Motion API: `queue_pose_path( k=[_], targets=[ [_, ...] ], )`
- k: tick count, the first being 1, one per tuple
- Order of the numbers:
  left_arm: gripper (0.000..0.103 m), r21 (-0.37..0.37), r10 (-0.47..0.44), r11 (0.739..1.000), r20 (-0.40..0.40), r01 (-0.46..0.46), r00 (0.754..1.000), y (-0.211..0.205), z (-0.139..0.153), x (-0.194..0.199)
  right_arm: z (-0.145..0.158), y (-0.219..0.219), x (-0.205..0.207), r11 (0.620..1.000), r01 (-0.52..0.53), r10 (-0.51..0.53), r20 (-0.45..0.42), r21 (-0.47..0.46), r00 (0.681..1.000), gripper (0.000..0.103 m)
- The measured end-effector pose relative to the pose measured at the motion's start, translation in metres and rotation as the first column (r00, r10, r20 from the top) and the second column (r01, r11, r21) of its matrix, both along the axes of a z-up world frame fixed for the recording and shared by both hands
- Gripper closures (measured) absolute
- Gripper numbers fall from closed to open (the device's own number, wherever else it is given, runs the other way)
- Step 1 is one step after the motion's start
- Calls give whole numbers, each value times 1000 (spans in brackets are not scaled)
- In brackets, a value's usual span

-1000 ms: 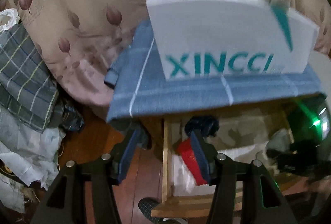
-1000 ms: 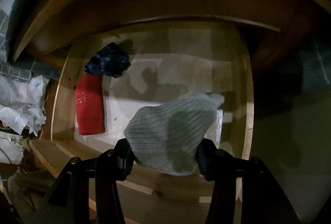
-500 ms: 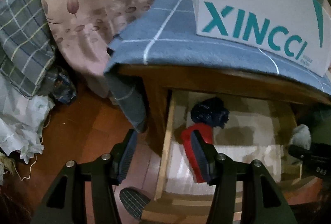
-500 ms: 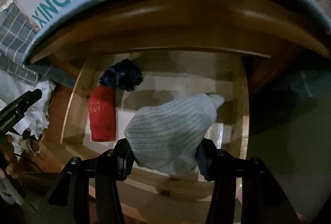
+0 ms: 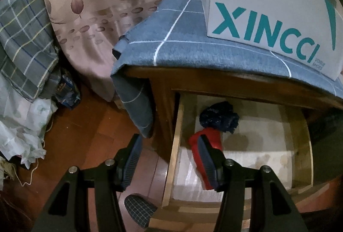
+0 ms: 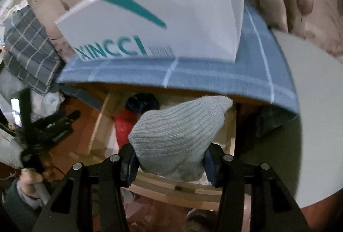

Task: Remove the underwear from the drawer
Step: 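Drop the grey knit item into the box with the right tool while the left tool returns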

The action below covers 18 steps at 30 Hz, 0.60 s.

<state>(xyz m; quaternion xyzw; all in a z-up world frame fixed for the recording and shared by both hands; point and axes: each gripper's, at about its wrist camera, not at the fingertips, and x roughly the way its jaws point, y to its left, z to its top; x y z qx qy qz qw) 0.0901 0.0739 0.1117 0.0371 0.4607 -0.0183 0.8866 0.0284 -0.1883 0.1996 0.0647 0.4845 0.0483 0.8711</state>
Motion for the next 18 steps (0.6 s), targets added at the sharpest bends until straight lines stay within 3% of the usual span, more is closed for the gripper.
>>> queue_pose_path(
  k=[8, 18],
  targets=[
    [48, -6, -11, 1000, -7, 11, 1000, -1, 1, -2, 72, 9, -4, 1000, -16, 19, 98, -26, 995, 55],
    [48, -18, 8, 1000, -20, -9, 1000, 2, 0, 0, 144, 8, 38, 996, 26, -7, 217, -84, 976, 55]
  ],
)
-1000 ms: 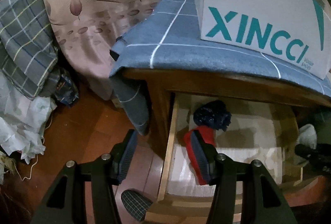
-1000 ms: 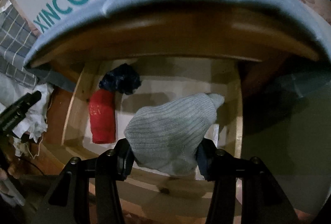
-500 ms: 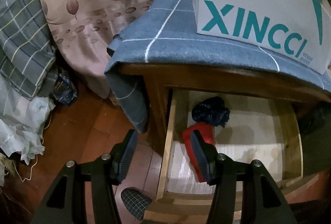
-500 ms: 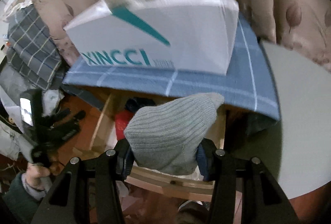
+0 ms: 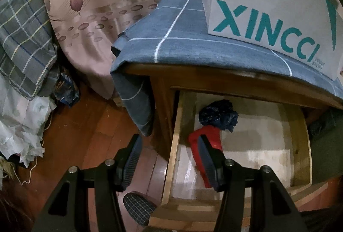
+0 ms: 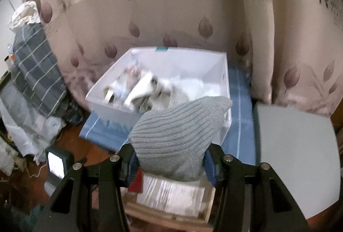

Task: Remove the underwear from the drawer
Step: 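Drop the grey knit item into the box with the right tool while the left tool returns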

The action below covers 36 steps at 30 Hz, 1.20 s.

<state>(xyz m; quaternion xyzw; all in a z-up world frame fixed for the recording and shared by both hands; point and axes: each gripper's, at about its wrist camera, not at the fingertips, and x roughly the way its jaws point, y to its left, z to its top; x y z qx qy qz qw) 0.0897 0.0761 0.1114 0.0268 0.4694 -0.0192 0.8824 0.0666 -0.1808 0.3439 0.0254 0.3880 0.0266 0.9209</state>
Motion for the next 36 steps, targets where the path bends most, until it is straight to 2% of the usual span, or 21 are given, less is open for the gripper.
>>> queue_pose_path(
  k=[8, 13, 18, 22, 27, 36],
  targets=[
    [48, -35, 53, 998, -9, -54, 999, 12, 1, 2, 4, -8, 55, 999, 36, -36, -14, -23, 999, 55],
    [48, -55, 92, 994, -8, -93, 996, 22, 2, 4, -14, -13, 93, 995, 72, -76, -54, -72, 996, 55],
    [48, -75, 121, 990, -32, -123, 992, 29, -1, 8, -38, -26, 118, 990, 119, -126, -91, -77, 988, 54],
    [48, -106, 140, 984, -47, -144, 989, 34, -2, 10, -55, -27, 129, 989, 127, -136, -120, -81, 983, 52],
    [48, -102, 139, 984, -54, -144, 989, 34, -3, 11, -65, -27, 136, 988, 133, -143, -125, -81, 982, 47],
    [48, -87, 124, 988, -57, -129, 991, 30, -6, 11, -51, -19, 116, 990, 106, -113, -77, -95, 991, 39]
  ],
)
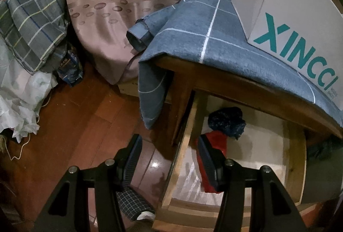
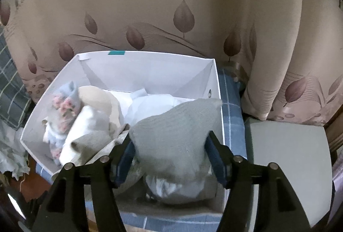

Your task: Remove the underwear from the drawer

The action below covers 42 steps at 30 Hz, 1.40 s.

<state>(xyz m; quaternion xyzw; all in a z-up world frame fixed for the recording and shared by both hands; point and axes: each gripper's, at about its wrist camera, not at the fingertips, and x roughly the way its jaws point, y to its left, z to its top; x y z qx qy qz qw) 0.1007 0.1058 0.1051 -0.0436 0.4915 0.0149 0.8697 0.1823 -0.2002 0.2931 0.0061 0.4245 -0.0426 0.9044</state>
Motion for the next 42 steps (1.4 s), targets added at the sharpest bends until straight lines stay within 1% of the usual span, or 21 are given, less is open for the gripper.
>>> queue_pose_path(
  k=[6, 9, 11, 14, 17, 19, 21, 22, 23, 24, 25, 27, 30, 31, 32, 35, 38, 40, 42],
  targets=[
    [48, -4, 8, 1000, 2, -8, 1000, 2, 0, 0, 16, 7, -31, 999, -35, 35, 14, -10, 999, 38],
    [48, -7, 31, 999, -1, -31, 1000, 8, 0, 0, 16, 19, -55, 997, -80, 80, 4, -5, 997, 36],
    [48, -23, 52, 998, -5, -53, 999, 13, 0, 0, 11, 33, -70, 992, -126, 126, -5, -20, 992, 35],
    [48, -46, 84, 995, -13, -84, 996, 22, 0, 0, -5, 59, -94, 978, -205, 203, -39, -48, 978, 35],
    [48, -55, 99, 994, -11, -99, 995, 27, 1, -1, -29, 84, -111, 963, -270, 267, -82, -24, 960, 35],
    [48, -51, 111, 992, -12, -112, 994, 30, 1, -2, -49, 100, -118, 947, -322, 320, -104, 3, 942, 35],
    [48, -59, 124, 990, -21, -125, 992, 34, 0, -2, -70, 117, -121, 922, -386, 381, -135, -12, 915, 36],
    [48, -63, 130, 989, -28, -131, 991, 36, -1, -1, -81, 125, -121, 907, -419, 411, -148, -27, 899, 37],
    [48, -71, 137, 988, -35, -139, 990, 39, -2, -1, -96, 135, -122, 884, -465, 453, -161, -46, 877, 38],
    [48, -75, 144, 986, -40, -146, 989, 41, -3, -1, -108, 142, -122, 859, -508, 491, -180, -64, 853, 41],
    [48, -79, 149, 985, -43, -152, 988, 44, -3, -1, -118, 148, -121, 838, -539, 516, -198, -86, 833, 49],
    [48, -82, 164, 982, -45, -167, 985, 49, -3, -1, -144, 158, -120, 789, -605, 569, -241, -107, 786, 53],
    [48, -106, 195, 974, -48, -199, 980, 59, -2, -2, -176, 165, -111, 750, -649, 596, -293, -131, 748, 54],
    [48, -110, 202, 972, -48, -206, 978, 60, -2, -3, -186, 168, -107, 727, -673, 616, -302, -137, 727, 55],
    [48, -112, 211, 970, -50, -216, 976, 63, -2, -3, -193, 169, -107, 708, -689, 628, -310, -153, 714, 56],
    [48, -115, 231, 965, -53, -236, 972, 69, -2, -5, -221, 181, -100, 617, -742, 652, -360, -261, 668, 62],
    [48, -103, 251, 962, -47, -254, 967, 75, 0, -6, -247, 193, -99, 496, -778, 671, -398, -387, 626, 62],
    [48, -105, 254, 960, -57, -258, 966, 77, -2, -5, -264, 200, -99, 420, -806, 687, -434, -417, 583, 62],
    [48, -118, 253, 959, -70, -260, 965, 77, -4, -3, -278, 203, -96, 378, -813, 683, -459, -444, 568, 62]
  ],
)
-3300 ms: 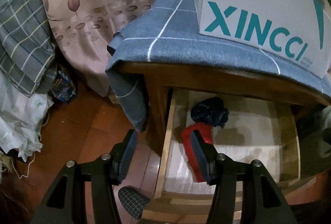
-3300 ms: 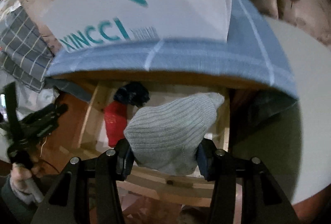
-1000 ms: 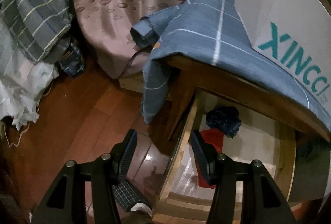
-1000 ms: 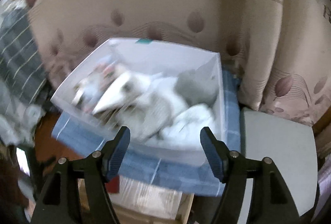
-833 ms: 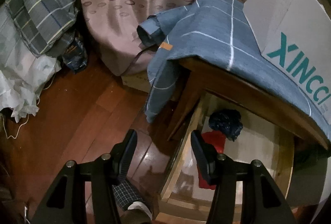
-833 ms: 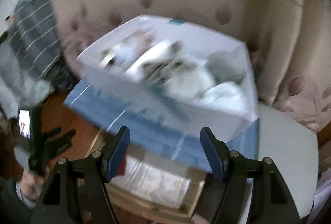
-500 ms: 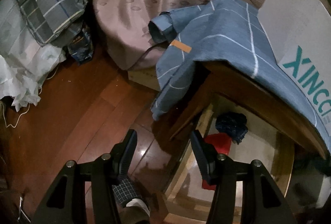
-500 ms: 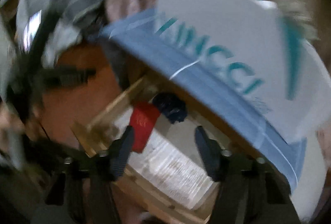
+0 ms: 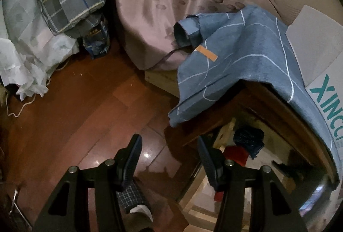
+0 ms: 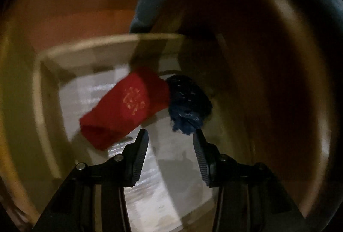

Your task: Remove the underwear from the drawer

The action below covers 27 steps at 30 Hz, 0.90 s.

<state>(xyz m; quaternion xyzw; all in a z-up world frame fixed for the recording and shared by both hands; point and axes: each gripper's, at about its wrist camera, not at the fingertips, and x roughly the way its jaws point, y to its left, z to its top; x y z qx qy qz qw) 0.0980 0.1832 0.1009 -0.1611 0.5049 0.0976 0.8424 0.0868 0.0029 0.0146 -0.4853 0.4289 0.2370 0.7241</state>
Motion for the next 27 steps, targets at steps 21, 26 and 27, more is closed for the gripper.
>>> queue_pose_path(
  k=[21, 26, 27],
  targets=[
    [48, -89, -66, 994, -67, 60, 996, -8, -13, 7, -49, 11, 38, 997, -43, 49, 101, -62, 994, 63],
    [48, -82, -79, 994, -67, 74, 995, -11, -14, 8, -48, 6, 45, 1000, -20, 21, 87, -8, 996, 63],
    [48, -79, -84, 994, -69, 78, 994, -11, -14, 9, -47, 5, 47, 1000, -18, 18, 82, -1, 996, 63]
  ],
)
